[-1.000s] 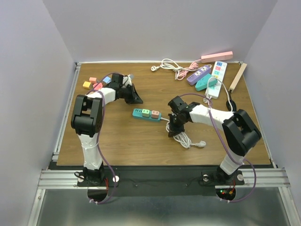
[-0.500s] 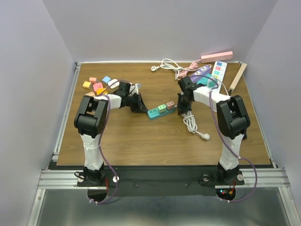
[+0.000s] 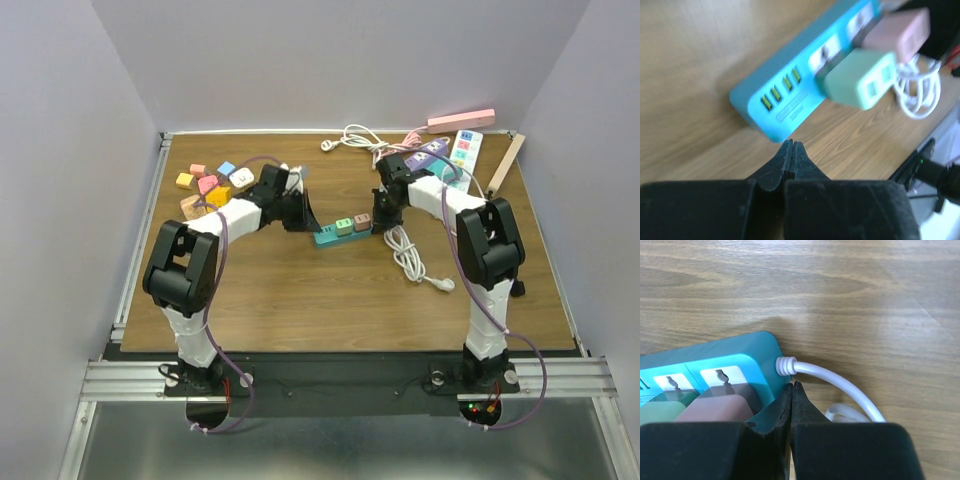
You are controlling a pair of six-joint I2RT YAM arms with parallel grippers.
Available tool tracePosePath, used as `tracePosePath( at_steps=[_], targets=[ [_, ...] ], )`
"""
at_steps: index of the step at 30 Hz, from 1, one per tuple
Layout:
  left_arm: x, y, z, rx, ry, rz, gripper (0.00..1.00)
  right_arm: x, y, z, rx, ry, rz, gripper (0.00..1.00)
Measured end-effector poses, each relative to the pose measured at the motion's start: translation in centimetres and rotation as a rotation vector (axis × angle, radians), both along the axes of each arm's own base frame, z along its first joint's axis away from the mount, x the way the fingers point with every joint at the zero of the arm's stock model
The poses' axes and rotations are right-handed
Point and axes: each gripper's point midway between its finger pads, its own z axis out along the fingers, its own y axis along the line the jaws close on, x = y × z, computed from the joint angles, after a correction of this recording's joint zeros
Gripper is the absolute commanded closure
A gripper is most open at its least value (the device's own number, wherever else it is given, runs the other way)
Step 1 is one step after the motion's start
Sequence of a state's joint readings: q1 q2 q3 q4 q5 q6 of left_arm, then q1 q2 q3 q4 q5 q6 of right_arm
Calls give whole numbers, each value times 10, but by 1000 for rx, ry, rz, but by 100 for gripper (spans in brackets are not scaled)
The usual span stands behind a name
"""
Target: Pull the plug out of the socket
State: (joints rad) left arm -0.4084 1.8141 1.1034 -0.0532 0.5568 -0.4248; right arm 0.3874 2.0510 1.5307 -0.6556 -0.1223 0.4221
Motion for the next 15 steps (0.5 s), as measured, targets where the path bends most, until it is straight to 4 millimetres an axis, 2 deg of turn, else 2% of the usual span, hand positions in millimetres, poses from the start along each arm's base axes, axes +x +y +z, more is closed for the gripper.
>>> tracePosePath(
  at_steps=[3, 5, 6, 7, 9, 10, 12, 13, 15],
  targets=[
    [33, 0, 41, 22, -115, 28, 100, -1, -5, 2, -16, -4, -45, 89],
    [50, 0, 68, 36, -184, 38, 100, -4, -11, 7, -31, -12, -81, 75],
    [57, 1, 81, 40, -218, 45, 100, -6, -14, 13, -35, -21, -99, 66],
    [61, 3, 91, 48, -246, 48, 96, -8, -16, 17, -38, -27, -114, 50],
    [64, 7, 103, 69, -278, 50, 78, -10, -18, 32, -28, -53, -140, 42],
    [64, 9, 106, 81, -286, 43, 61, -11, -18, 39, -19, -65, -144, 37],
    [63, 10, 108, 96, -297, 21, 47, -12, -17, 54, 9, -90, -153, 32],
    [61, 11, 106, 105, -295, 4, 36, -13, -15, 63, 28, -103, -155, 26],
    [55, 12, 102, 123, -288, -27, 30, -15, -10, 74, 63, -115, -147, 25]
  ],
)
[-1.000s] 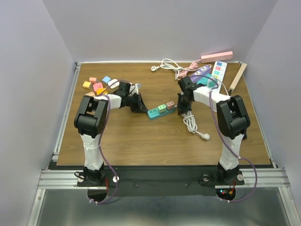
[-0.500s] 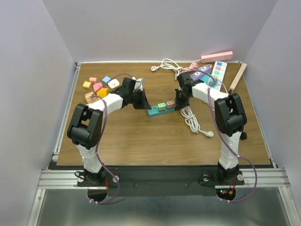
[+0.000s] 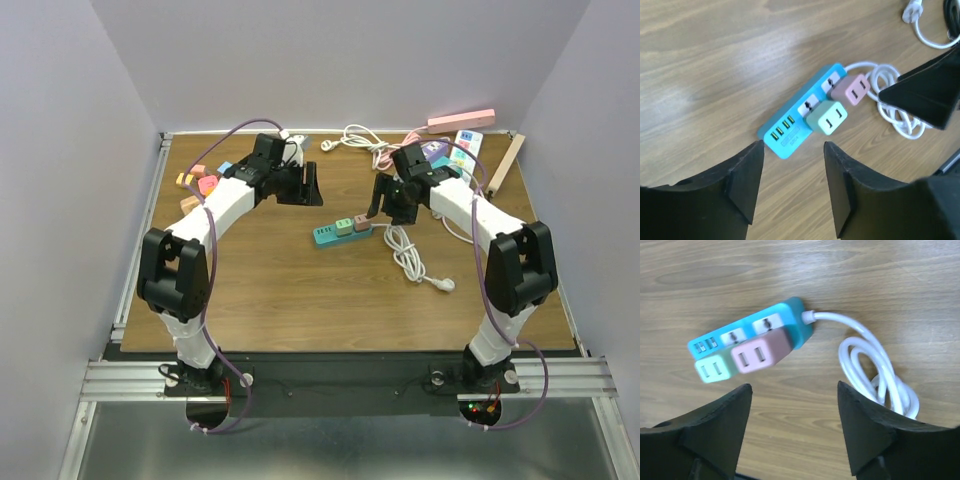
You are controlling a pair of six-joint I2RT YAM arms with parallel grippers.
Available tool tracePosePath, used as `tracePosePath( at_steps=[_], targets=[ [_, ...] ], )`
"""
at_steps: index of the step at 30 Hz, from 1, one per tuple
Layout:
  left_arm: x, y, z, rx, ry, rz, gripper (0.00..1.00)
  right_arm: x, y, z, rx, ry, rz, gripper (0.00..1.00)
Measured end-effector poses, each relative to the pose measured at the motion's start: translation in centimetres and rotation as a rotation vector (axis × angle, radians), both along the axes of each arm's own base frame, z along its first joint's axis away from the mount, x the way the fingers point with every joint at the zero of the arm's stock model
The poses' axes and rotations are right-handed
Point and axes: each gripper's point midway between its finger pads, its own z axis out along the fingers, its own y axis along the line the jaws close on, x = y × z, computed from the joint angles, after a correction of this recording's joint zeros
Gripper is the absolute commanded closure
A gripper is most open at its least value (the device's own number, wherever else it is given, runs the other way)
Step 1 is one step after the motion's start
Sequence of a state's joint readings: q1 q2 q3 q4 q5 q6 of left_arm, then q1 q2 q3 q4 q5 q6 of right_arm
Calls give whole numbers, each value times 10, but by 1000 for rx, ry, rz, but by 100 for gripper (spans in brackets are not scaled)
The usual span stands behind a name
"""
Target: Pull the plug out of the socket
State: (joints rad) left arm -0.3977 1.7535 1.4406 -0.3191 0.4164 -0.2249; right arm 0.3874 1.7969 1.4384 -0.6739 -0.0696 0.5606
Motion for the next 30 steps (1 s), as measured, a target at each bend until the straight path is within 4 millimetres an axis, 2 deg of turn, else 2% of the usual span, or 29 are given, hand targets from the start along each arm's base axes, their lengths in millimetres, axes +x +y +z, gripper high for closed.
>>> tracePosePath(
  at_steps=[4, 8, 10, 15, 17, 20, 25, 30],
  targets=[
    [-8, -1, -5, 46, -19, -68, 26, -5, 8, 16, 63, -9, 11, 19],
    [-17, -12, -6, 81, -54, -144, 26, -14, 13, 23, 111, 3, 11, 19],
    [-20, -23, -1, 105, -94, -189, 26, -21, 14, 24, 129, 18, -3, 19],
    [-20, -65, 19, 140, -228, -316, 26, -40, 11, 25, 161, 50, -36, 19],
    [-21, -80, 13, 165, -256, -364, 26, -47, 9, 25, 173, 60, -57, 19],
    [-18, -89, -9, 224, -259, -400, 27, -58, 6, 24, 182, 79, -87, 19],
    [-13, -83, -51, 337, -221, -417, 27, -64, 3, 34, 205, 66, -119, 18],
    [-9, -77, -56, 391, -243, -426, 27, -67, 2, 45, 227, 43, -131, 18]
  ],
)
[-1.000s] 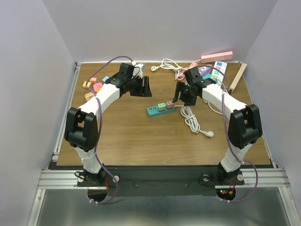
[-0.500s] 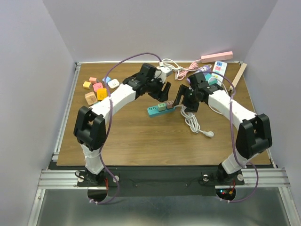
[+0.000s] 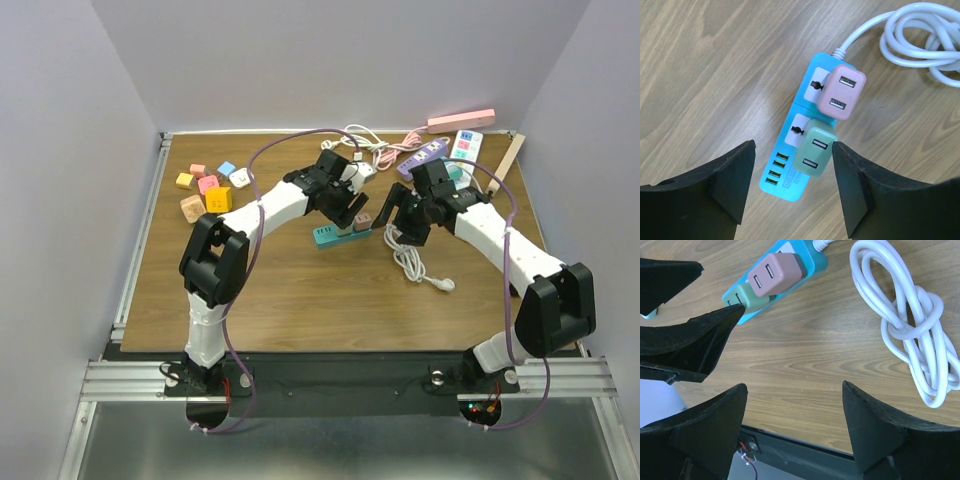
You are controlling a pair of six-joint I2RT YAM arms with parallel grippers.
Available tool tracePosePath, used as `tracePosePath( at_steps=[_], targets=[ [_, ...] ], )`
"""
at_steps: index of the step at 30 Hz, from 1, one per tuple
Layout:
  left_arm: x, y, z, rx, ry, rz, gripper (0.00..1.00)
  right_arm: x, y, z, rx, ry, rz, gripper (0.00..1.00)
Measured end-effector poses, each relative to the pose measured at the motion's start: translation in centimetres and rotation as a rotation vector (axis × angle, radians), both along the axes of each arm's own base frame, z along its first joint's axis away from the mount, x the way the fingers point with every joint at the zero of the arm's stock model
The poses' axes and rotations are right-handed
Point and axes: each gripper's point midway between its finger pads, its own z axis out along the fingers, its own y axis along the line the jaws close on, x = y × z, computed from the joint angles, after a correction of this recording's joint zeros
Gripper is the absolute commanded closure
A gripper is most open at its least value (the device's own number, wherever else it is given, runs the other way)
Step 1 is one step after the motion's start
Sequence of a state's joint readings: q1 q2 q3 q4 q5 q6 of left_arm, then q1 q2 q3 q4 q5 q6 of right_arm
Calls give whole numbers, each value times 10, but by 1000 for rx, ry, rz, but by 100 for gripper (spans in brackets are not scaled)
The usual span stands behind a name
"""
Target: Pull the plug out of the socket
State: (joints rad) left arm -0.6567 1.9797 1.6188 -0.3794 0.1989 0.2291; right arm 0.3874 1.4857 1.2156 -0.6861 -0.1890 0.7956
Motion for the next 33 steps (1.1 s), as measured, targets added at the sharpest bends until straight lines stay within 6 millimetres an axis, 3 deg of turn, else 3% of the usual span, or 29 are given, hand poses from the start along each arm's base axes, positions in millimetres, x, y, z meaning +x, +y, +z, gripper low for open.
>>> tracePosePath(
  at_steps=[10, 19, 22, 23, 24, 33],
  targets=[
    [-13, -13, -14, 34, 4, -63, 34, -6, -1, -7, 0, 25, 0, 18],
    [-26, -3, -36, 90, 42, -65, 38, -6, -1, -5, 3, 19, 0, 18],
    [-24, -1, -39, 103, 41, -54, 60, -6, -1, -5, 3, 18, 0, 18],
    [-23, 0, -42, 111, 43, -49, 83, -6, -1, -4, 3, 18, 0, 18],
    [-23, 1, -46, 116, 49, -48, 100, -6, -1, -4, 3, 16, 0, 18],
    [-25, 1, -43, 114, 64, -23, 100, -15, -6, -22, -20, 55, -1, 18]
  ],
)
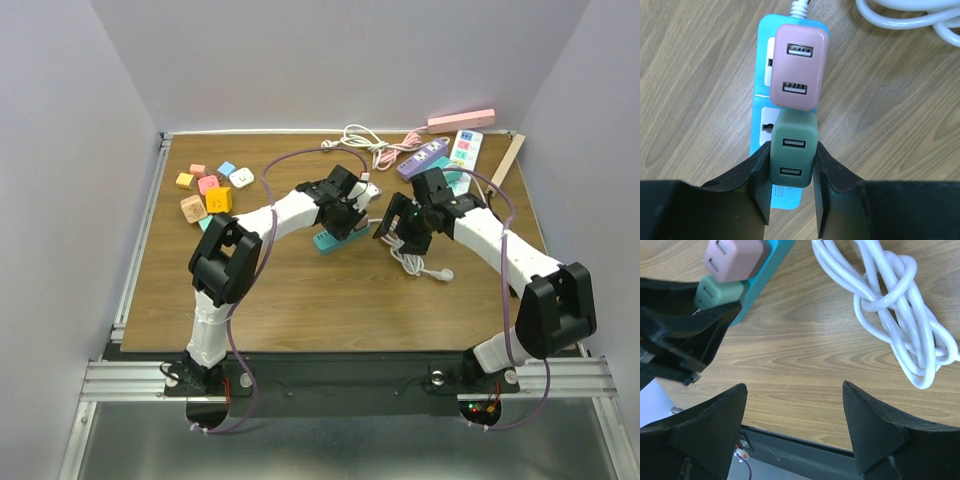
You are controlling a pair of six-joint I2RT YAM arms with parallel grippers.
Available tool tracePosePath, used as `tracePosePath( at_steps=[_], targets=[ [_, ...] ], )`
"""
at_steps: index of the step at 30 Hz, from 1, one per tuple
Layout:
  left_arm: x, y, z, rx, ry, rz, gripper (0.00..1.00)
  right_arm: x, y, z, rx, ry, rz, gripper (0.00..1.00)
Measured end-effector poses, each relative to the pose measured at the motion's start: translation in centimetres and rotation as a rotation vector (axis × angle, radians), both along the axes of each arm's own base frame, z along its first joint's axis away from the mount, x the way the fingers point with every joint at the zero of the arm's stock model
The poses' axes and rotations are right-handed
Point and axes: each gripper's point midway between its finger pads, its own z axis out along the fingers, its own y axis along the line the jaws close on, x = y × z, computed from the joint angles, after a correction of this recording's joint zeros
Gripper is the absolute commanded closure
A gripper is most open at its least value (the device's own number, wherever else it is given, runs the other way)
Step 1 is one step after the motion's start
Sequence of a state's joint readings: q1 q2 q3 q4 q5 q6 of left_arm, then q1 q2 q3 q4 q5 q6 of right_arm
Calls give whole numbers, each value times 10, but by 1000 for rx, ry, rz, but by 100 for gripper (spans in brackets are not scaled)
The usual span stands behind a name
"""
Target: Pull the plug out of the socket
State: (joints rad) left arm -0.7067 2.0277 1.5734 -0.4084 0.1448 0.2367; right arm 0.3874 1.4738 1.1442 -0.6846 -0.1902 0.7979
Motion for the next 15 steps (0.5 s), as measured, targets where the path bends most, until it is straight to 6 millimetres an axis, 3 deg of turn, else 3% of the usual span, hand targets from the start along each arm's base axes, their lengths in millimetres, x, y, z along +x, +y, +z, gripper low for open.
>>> tracePosePath(
  at_steps=[3, 9, 15],
  targets=[
    [-4, 4, 3, 7, 12, 15, 100, 1, 0, -6, -6, 13, 2, 18],
    [-10, 15, 33, -87, 51, 69, 100, -1, 5, -14, 20, 16, 20, 19],
    [-3, 54, 55, -313, 180, 233, 100, -8, 17, -25, 101, 26, 49, 18]
  ],
)
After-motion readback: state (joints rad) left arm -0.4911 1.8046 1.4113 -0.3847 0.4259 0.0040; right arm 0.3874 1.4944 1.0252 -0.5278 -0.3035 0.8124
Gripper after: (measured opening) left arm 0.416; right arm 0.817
